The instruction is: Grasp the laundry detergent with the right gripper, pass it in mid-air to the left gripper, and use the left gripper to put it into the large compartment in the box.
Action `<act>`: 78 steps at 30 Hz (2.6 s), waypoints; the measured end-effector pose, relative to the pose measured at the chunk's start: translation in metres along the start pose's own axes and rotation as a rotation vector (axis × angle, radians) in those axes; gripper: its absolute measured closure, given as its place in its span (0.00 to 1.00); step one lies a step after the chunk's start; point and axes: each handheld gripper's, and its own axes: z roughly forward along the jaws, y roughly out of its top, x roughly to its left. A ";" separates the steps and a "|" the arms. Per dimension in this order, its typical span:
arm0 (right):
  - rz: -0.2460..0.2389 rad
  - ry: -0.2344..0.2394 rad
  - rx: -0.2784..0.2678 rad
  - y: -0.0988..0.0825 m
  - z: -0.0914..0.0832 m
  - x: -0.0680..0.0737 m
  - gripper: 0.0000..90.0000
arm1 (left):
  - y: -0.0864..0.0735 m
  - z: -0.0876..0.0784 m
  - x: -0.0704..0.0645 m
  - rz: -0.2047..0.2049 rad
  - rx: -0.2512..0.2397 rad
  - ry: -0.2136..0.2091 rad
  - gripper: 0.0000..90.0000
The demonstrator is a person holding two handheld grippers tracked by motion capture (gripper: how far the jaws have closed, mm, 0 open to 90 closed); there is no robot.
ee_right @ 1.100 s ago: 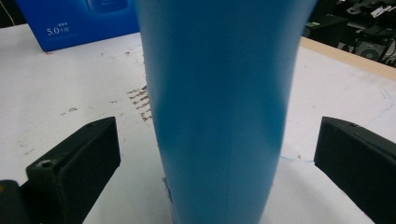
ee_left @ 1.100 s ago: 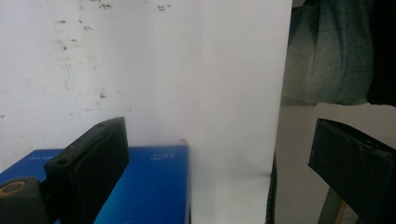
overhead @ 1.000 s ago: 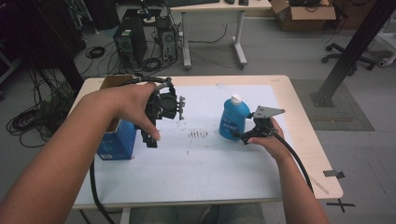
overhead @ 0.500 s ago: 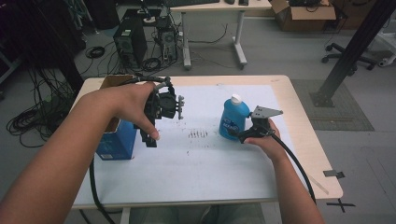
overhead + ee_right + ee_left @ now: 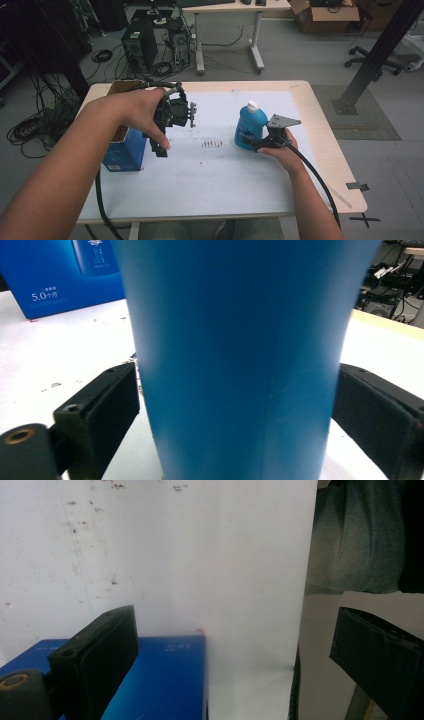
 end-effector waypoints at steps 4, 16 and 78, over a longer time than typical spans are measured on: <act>-0.005 -0.006 0.007 -0.002 0.002 0.001 0.11 | -0.001 0.001 0.001 -0.006 -0.004 0.000 0.06; -0.011 -0.008 -0.005 -0.003 0.005 0.001 0.16 | -0.004 0.002 0.001 -0.013 -0.006 0.001 0.06; -0.140 0.191 -0.026 0.078 -0.043 0.012 0.49 | 0.002 -0.034 0.002 -0.031 -0.019 0.057 0.05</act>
